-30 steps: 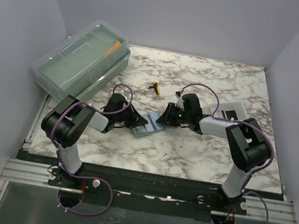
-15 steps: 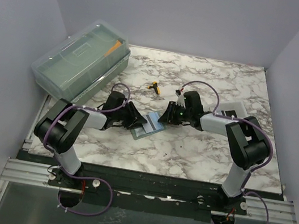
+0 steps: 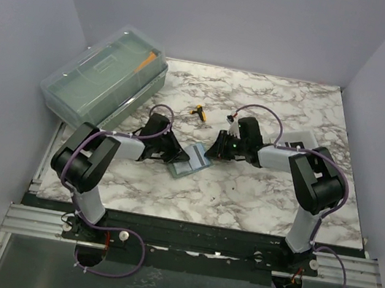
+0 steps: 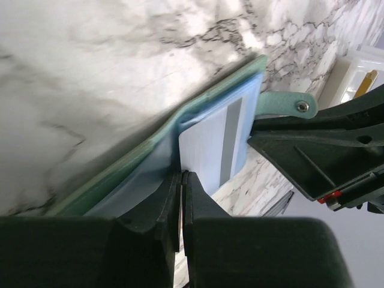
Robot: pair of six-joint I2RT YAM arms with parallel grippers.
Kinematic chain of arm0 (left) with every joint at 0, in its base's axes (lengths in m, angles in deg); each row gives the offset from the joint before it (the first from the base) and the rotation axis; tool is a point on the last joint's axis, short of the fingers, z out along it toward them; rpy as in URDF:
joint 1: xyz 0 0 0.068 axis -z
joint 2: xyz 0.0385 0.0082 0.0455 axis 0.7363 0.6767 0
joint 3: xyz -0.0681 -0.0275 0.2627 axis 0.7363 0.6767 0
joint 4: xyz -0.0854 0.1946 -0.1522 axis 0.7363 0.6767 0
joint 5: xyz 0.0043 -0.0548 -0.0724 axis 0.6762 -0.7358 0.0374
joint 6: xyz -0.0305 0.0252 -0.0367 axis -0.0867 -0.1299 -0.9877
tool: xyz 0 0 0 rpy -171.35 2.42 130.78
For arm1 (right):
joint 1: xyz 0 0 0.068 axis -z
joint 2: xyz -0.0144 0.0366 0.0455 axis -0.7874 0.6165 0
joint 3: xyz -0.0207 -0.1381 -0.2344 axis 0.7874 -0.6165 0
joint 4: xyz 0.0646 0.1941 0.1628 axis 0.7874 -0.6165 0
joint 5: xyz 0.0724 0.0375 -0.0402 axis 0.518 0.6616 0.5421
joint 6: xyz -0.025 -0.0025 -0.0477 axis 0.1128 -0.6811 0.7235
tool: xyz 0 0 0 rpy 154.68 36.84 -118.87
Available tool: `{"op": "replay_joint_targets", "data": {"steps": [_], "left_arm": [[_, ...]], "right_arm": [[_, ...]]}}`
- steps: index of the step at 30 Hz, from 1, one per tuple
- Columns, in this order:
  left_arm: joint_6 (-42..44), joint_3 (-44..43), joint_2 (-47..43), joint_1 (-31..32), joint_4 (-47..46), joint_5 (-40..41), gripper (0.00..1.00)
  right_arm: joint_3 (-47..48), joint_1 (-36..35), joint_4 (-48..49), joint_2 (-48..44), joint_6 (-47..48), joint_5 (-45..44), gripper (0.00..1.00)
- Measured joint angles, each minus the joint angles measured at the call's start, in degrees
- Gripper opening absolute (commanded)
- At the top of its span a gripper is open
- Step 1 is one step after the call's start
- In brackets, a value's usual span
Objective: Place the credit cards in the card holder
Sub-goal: Insert the credit card into the card holder.
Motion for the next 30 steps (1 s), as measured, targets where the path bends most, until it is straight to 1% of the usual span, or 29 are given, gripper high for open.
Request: {"op": "replay_joint_targets", "data": {"steps": [3, 6, 10, 12, 14, 16, 17, 18, 20, 24, 30], "left_arm": [[0.2, -2.4, 0.9, 1.7, 0.9, 1.2, 0.06], [0.5, -3.2, 1.0, 2.1, 2.1, 1.8, 0.06], [0.6, -3.2, 1.0, 2.1, 2.7, 2.2, 0.14], [0.7, -3.0, 0.7, 2.2, 2.9, 2.6, 0.20], [1.2, -2.3, -0.4, 2.2, 3.6, 3.0, 0.27], [2.3, -1.7, -2.5, 2.3, 6.3, 3.5, 0.30], [2.7, -1.6, -3.4, 2.3, 7.5, 3.6, 0.30], [3.3, -1.6, -4.6, 2.3, 8.8, 3.8, 0.27], [4.0, -1.6, -6.7, 2.3, 10.7, 3.8, 0.18], [5.3, -2.4, -8.5, 2.3, 12.4, 3.4, 0.07], [6.4, -6.2, -4.0, 2.3, 11.6, 1.2, 0.03]], "right_arm": [[-0.8, 0.1, 1.6, 0.1, -1.0, 0.9, 0.20], [-2.0, 0.4, 3.8, 0.1, -2.3, 1.5, 0.20], [-2.9, 0.6, 5.4, -0.1, -3.8, 1.4, 0.23], [-2.9, 0.5, 5.3, -0.3, -4.2, 1.2, 0.26], [-3.0, 0.4, 4.5, -0.7, -4.2, 0.9, 0.27], [-3.0, 0.1, 2.9, -1.6, -4.1, 0.6, 0.29], [-3.0, 0.1, 2.1, -1.9, -4.1, 0.5, 0.29], [-3.0, 0.1, 1.4, -2.2, -3.9, 0.5, 0.31], [-3.1, 0.1, 0.2, -2.7, -3.7, 0.4, 0.34], [-3.1, 0.1, -0.8, -3.2, -3.7, 0.7, 0.39], [-3.1, 0.1, -0.5, -3.2, -4.2, 1.7, 0.41]]}}
